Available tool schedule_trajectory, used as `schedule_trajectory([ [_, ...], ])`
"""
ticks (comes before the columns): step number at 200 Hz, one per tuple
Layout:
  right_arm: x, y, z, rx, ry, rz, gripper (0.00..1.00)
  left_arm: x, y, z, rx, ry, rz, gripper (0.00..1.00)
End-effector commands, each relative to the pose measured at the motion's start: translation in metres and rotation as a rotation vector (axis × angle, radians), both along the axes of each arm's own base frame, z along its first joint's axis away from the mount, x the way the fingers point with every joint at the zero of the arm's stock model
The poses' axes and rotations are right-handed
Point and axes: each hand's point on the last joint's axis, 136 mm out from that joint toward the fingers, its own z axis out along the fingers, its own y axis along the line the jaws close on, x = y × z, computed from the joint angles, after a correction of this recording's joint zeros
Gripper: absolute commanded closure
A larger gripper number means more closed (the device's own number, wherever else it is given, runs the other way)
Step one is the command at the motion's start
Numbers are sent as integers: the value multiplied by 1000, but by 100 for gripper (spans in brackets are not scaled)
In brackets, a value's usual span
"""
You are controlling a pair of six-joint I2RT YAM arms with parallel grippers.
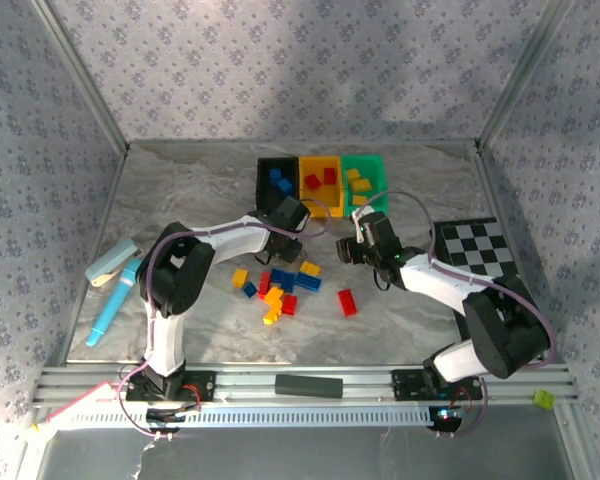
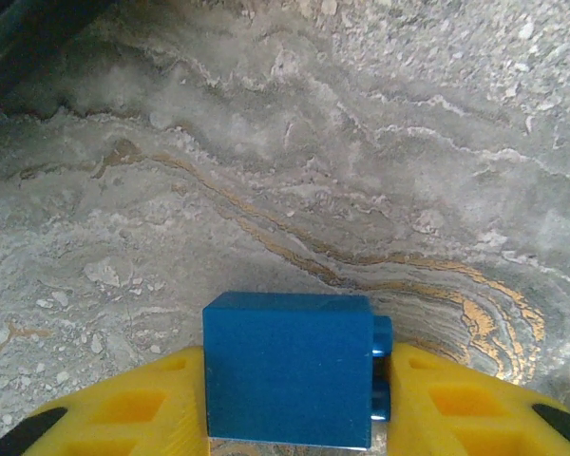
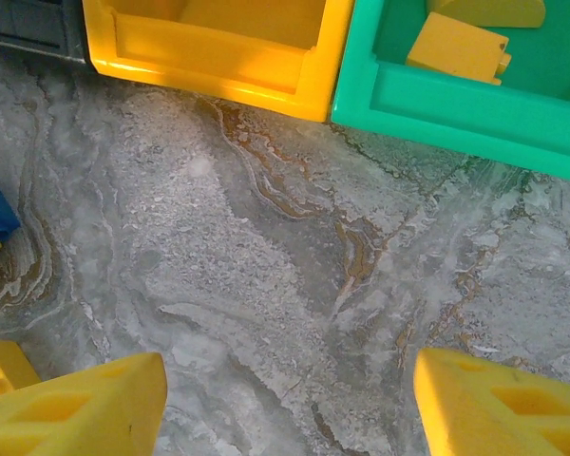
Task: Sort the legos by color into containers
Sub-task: Pick up the lego from the center of the table, then place the lego in the container.
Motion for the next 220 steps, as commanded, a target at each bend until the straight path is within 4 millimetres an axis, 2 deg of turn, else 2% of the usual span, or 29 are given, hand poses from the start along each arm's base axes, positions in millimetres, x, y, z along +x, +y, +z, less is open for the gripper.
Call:
schedule_trajectory([
  [1, 4, 2, 1, -25, -5, 1, 29, -4, 1, -5, -6, 31, -3, 60],
  [23, 5, 3, 1, -31, -3, 5, 29, -7, -9, -4, -83, 65, -15, 62],
  [55, 6, 5, 1, -31, -1, 8, 29, -9, -13, 2, -134, 52, -20, 64],
  [63, 5, 5, 1, -32, -3, 9, 29, -9, -15, 5, -153, 46, -24, 69],
  [122, 4, 5, 1, -29, -4, 7, 29, -5, -19, 27, -244, 27, -14, 69],
  [167, 3, 2, 5, -32, -17, 0, 28, 21, -10, 62, -295, -12, 63, 69],
  [220, 3, 2, 7, -29, -24, -1, 28, 71, 16, 99, -284, -107, 158, 68],
])
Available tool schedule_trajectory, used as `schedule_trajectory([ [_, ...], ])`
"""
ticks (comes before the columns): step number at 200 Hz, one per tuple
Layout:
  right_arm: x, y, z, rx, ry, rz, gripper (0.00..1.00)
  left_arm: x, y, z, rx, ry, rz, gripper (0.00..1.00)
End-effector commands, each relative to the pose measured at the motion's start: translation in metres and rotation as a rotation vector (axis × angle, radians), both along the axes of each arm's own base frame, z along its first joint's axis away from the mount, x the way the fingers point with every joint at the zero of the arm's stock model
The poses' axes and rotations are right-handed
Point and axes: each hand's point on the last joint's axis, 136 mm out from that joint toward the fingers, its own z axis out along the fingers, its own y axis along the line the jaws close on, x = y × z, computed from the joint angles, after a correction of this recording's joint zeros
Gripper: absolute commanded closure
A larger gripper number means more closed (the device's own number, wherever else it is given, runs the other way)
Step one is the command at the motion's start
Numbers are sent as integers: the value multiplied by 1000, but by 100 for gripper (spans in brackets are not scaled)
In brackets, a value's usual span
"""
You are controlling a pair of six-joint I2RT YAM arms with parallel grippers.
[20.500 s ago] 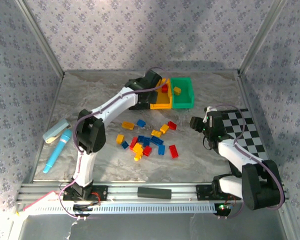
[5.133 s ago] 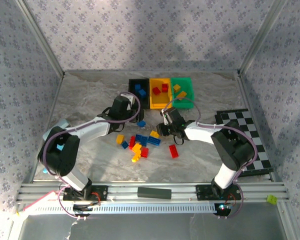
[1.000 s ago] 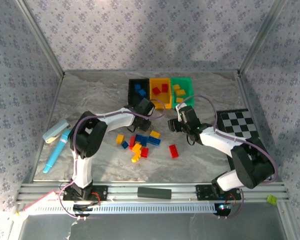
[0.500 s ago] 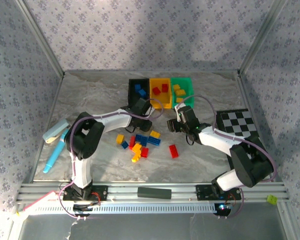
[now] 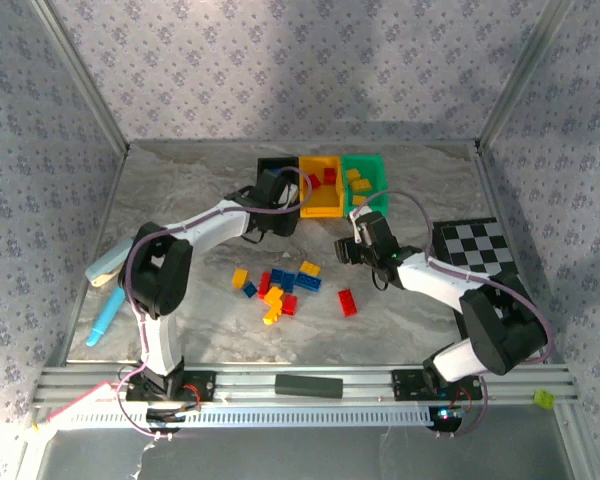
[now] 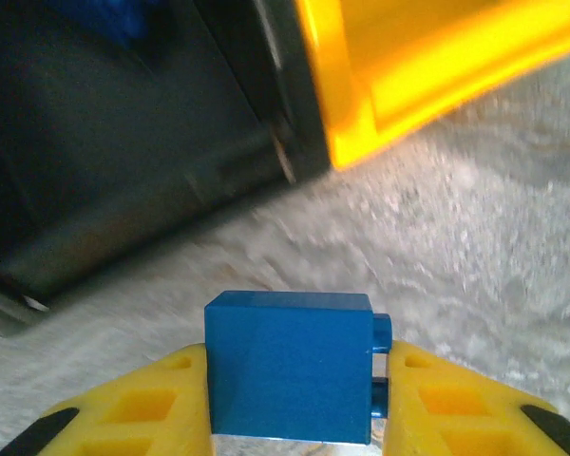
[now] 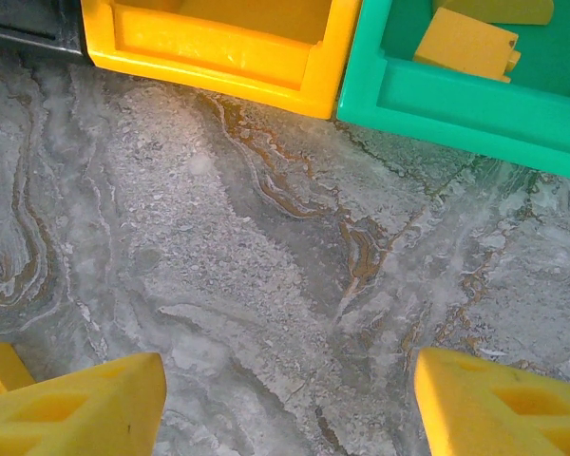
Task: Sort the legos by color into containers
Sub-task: Place the lego in the container.
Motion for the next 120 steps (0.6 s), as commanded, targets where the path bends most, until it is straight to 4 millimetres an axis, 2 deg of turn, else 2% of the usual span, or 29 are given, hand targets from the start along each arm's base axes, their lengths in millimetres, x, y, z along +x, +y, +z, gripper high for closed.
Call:
schedule_trajectory([
  [1, 2, -1, 10, -14, -28, 0, 28, 22, 13, 32, -9, -48, 58, 68],
  [39, 2, 0, 11, -7, -34, 3, 28, 51, 15, 49, -23, -73, 92, 66],
  [70, 1, 2, 12, 2, -35, 6, 28, 77, 16, 46, 55, -90, 115, 65],
  [82, 1, 3, 13, 4, -35, 11, 28, 85, 17, 46, 77, -90, 117, 58],
  [94, 0, 4, 14, 6, -37, 15, 28, 90, 17, 47, 94, -82, 123, 45],
  [116, 0, 5, 13, 5, -36, 17, 28, 89, 15, 54, 78, -94, 120, 40],
  [120, 0, 4, 12, 4, -35, 16, 28, 88, 15, 56, 74, -98, 121, 36],
])
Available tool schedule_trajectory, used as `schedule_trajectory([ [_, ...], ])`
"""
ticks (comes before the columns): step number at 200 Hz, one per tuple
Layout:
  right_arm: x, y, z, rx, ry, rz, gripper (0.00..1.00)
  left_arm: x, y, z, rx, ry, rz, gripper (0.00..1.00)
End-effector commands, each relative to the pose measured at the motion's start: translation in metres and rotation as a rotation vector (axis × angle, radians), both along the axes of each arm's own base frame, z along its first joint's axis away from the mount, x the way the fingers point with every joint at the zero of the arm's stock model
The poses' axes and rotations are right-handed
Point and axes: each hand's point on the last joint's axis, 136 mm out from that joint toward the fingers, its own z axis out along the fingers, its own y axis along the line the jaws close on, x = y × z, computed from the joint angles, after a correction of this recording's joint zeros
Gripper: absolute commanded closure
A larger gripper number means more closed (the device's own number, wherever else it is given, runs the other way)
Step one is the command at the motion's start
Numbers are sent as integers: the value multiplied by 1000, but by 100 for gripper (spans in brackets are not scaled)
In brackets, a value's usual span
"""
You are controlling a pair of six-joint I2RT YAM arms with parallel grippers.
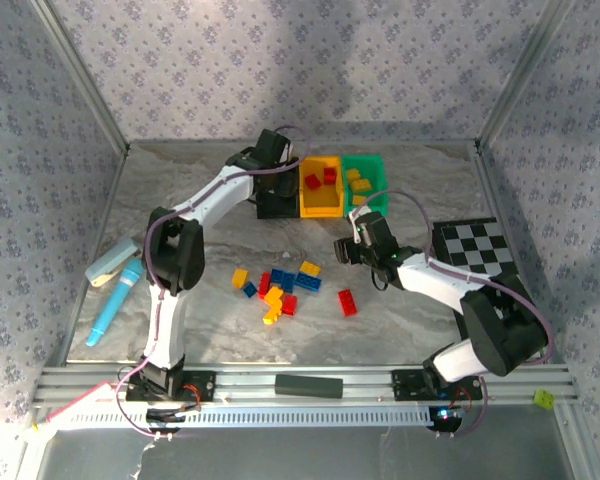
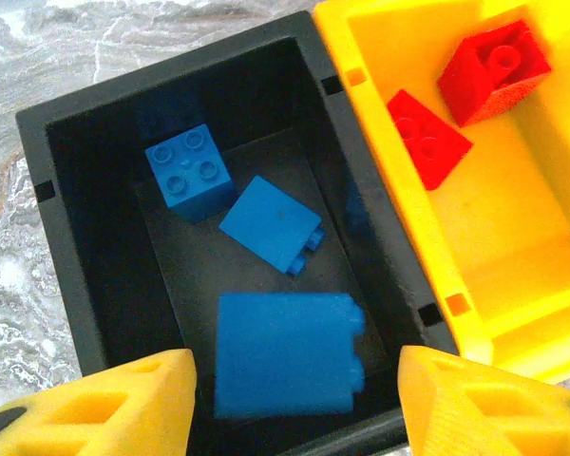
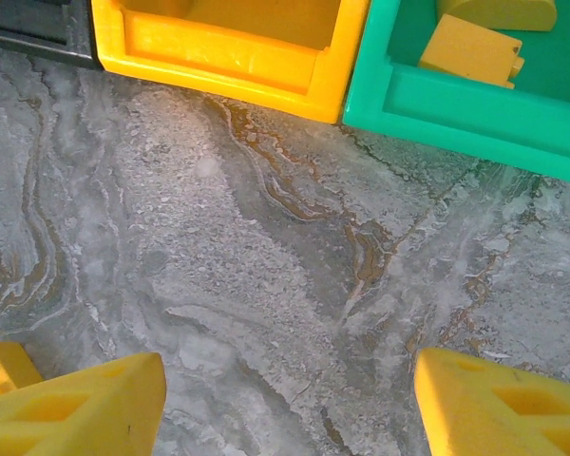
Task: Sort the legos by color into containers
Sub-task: Place the lego in the container, then pick up the lego from the center of the table.
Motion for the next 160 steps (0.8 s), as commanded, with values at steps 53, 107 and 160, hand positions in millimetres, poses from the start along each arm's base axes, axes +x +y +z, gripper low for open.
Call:
schedule_trajectory([
  [53, -1, 12, 7, 33, -8, 33, 28, -34, 13, 26, -69, -49, 6, 34],
  [107, -14, 60, -8, 158, 92, 146, 30, -76, 50, 22, -47, -111, 44, 35],
  [160, -30, 97, -19, 218, 190, 177, 31, -117, 73, 6, -48, -106, 69, 34],
])
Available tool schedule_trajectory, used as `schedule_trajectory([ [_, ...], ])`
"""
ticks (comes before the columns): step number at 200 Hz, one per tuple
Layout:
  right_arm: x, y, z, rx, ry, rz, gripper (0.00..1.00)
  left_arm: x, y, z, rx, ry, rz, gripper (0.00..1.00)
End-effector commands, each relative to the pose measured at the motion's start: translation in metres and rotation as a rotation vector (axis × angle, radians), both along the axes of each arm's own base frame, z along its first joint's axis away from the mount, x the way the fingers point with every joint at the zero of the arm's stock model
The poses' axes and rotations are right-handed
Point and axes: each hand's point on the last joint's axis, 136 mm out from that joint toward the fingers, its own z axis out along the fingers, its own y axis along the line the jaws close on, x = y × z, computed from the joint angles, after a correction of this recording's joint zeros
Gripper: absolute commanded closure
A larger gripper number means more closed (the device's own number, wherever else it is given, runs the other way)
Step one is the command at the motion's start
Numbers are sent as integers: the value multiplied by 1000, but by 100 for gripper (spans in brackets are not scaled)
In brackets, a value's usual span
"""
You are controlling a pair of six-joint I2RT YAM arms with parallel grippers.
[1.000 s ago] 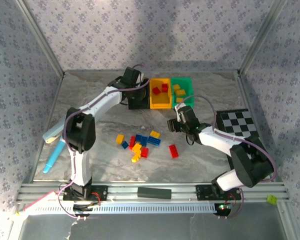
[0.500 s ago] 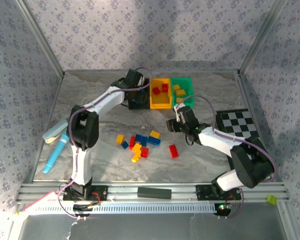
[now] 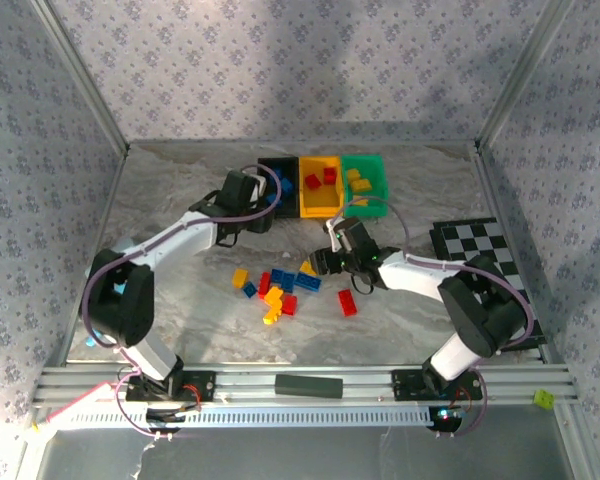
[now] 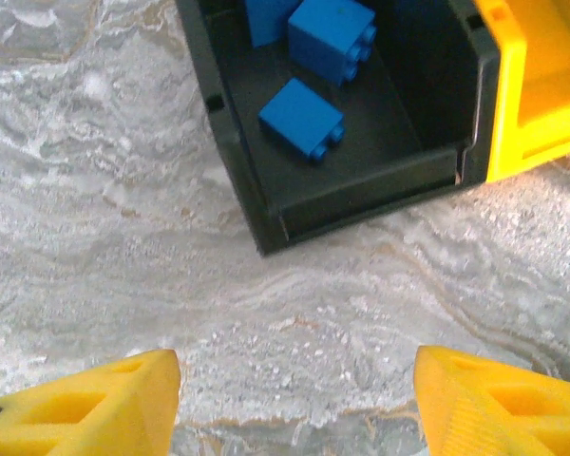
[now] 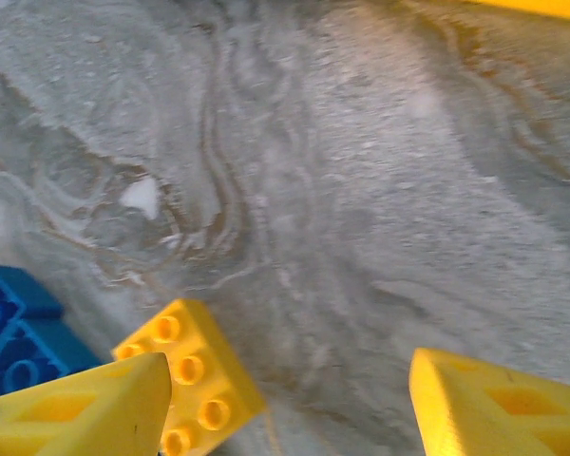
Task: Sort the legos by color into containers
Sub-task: Pick up the lego from the center of the table.
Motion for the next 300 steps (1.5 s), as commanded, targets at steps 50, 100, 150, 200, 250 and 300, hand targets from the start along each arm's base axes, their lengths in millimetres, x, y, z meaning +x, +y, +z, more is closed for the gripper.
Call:
schedule_trajectory([
  [50, -11, 42, 5, 0, 6, 100, 31, -29, 23, -2, -49, -104, 58, 35],
  [100, -18, 49, 0, -43, 17, 105, 31, -34, 26, -22, -28, -93, 47, 35],
  [150, -45, 32, -9, -152, 50, 57, 30, -40, 17, -25, -118, -62, 47, 35],
  [200, -67, 16, -15, -231, 71, -16, 28, -52, 6, -25, -200, -30, 8, 35],
  [250, -68, 24, -30, -258, 104, -8, 29, -55, 6, -24, -206, -17, 6, 35],
  [300, -66, 35, -41, -294, 115, 44, 30, -57, 11, -14, -211, -46, 13, 35],
])
